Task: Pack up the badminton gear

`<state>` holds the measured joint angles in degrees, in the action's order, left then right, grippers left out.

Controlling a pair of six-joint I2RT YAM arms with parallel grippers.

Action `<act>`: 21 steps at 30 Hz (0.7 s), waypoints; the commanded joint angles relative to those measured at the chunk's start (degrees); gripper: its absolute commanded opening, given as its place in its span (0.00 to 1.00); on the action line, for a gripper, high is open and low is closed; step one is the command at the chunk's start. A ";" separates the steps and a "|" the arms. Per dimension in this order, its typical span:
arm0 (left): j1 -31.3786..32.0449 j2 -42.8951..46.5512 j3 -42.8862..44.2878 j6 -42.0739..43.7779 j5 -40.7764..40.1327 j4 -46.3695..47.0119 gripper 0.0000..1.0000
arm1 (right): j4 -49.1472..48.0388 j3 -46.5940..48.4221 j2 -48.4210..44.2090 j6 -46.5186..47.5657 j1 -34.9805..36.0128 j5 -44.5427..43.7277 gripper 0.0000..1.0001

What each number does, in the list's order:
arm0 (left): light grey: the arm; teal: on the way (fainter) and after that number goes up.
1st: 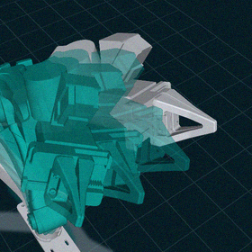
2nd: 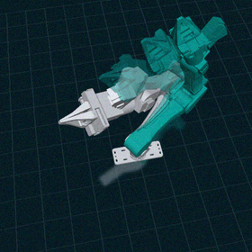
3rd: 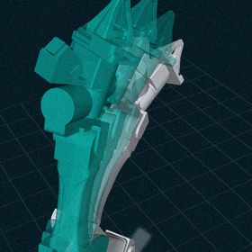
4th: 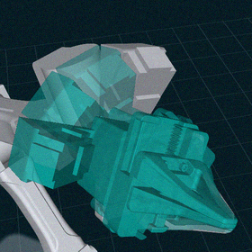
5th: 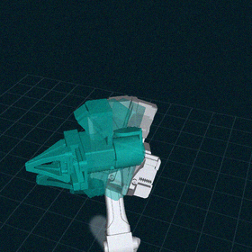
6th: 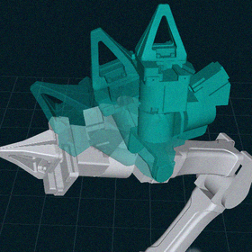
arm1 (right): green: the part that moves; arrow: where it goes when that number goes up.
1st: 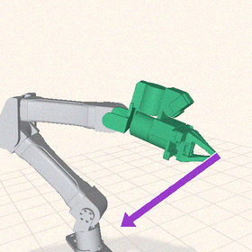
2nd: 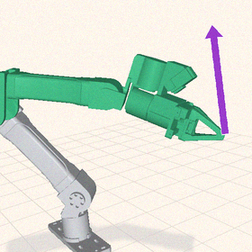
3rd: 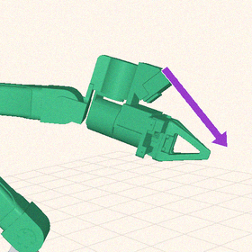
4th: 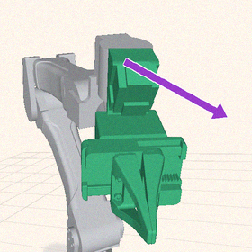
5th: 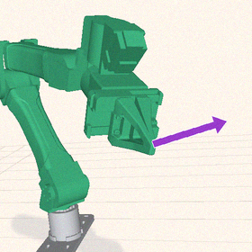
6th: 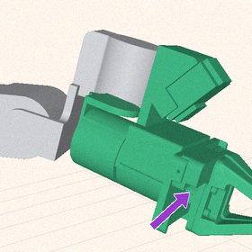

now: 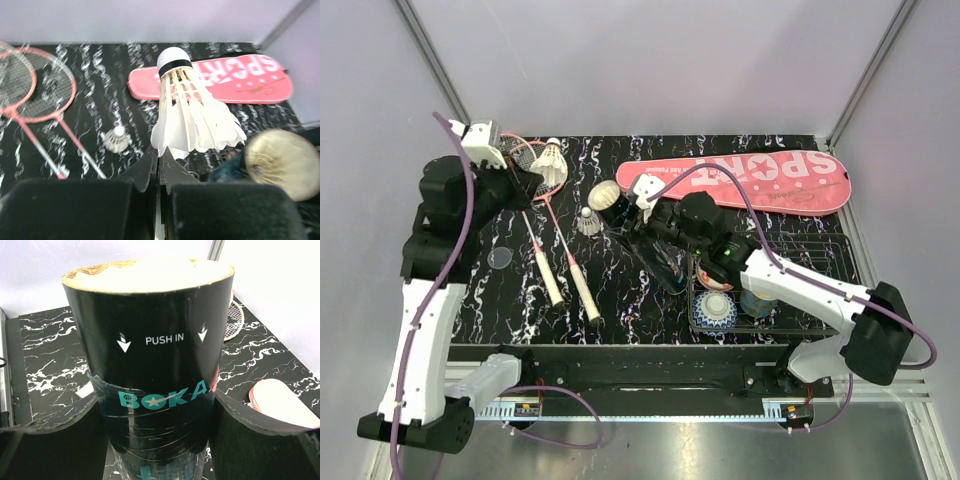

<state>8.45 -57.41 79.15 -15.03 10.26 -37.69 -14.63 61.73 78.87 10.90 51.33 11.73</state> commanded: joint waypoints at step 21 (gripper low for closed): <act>0.08 6.69 16.38 6.86 20.67 -15.31 0.00 | 4.34 12.79 7.43 19.77 -2.11 13.06 0.33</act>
<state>8.49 -51.03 95.24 -7.14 28.38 -52.73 -9.10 69.19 85.34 25.80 49.71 22.68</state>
